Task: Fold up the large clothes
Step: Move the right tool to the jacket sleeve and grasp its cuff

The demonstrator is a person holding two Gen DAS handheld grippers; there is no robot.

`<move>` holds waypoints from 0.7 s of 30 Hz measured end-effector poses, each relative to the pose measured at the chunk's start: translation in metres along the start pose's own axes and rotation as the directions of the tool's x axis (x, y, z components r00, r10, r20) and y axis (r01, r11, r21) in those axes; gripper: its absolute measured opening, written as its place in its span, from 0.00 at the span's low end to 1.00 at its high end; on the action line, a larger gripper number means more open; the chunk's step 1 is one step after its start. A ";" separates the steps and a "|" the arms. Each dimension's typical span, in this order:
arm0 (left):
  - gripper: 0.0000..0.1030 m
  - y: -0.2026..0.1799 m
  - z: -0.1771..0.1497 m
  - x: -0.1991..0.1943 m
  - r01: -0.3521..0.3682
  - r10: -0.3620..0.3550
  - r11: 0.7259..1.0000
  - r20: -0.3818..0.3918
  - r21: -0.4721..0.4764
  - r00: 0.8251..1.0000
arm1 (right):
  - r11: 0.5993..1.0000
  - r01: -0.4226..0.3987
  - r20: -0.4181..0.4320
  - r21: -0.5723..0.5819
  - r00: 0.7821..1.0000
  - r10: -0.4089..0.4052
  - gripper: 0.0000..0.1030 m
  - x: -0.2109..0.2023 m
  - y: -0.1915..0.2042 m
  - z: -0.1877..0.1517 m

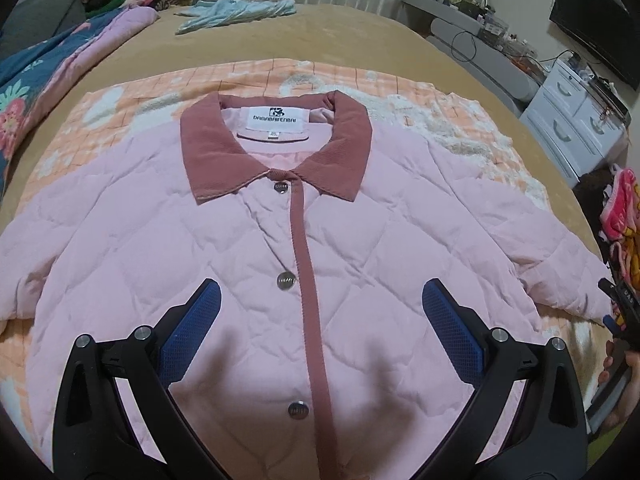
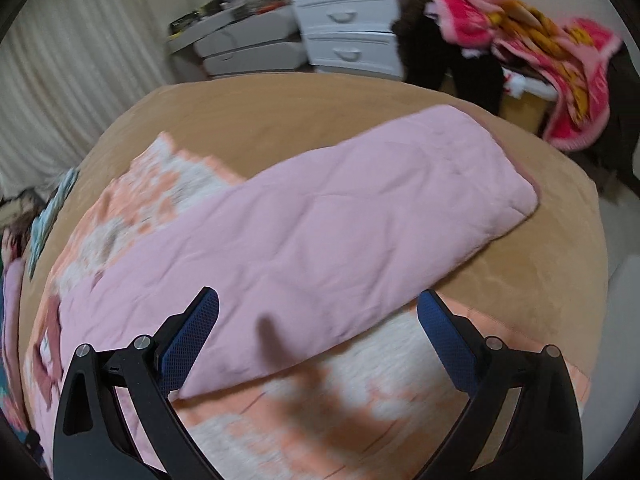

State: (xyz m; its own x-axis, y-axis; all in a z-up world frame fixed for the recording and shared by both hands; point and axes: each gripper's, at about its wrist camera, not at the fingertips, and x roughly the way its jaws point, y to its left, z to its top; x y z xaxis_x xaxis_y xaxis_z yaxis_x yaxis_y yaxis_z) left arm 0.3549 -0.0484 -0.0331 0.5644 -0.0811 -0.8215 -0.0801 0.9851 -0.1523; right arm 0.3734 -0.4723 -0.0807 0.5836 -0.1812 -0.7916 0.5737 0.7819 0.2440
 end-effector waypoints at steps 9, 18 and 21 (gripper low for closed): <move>0.92 0.000 0.008 0.016 -0.041 0.041 0.999 -0.003 0.009 0.999 | 0.989 0.018 -0.023 0.145 1.000 -0.015 0.96 0.026 -0.049 0.014; 0.92 0.008 0.009 0.022 -0.049 0.049 0.999 -0.013 -0.005 0.999 | 0.949 -0.029 -0.023 0.313 0.999 0.038 0.96 0.059 -0.089 0.031; 0.92 0.010 0.010 0.020 -0.048 0.048 0.999 -0.008 -0.006 0.999 | 0.931 -0.046 -0.002 0.362 0.999 0.050 0.83 0.063 -0.100 0.038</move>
State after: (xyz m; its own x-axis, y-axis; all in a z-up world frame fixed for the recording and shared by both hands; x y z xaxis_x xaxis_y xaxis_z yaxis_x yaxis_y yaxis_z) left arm 0.3738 -0.0391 -0.0456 0.5536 -0.0347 -0.8321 -0.1119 0.9870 -0.1155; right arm 0.3746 -0.5843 -0.1336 0.6104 -0.1404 -0.7795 0.7153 0.5204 0.4664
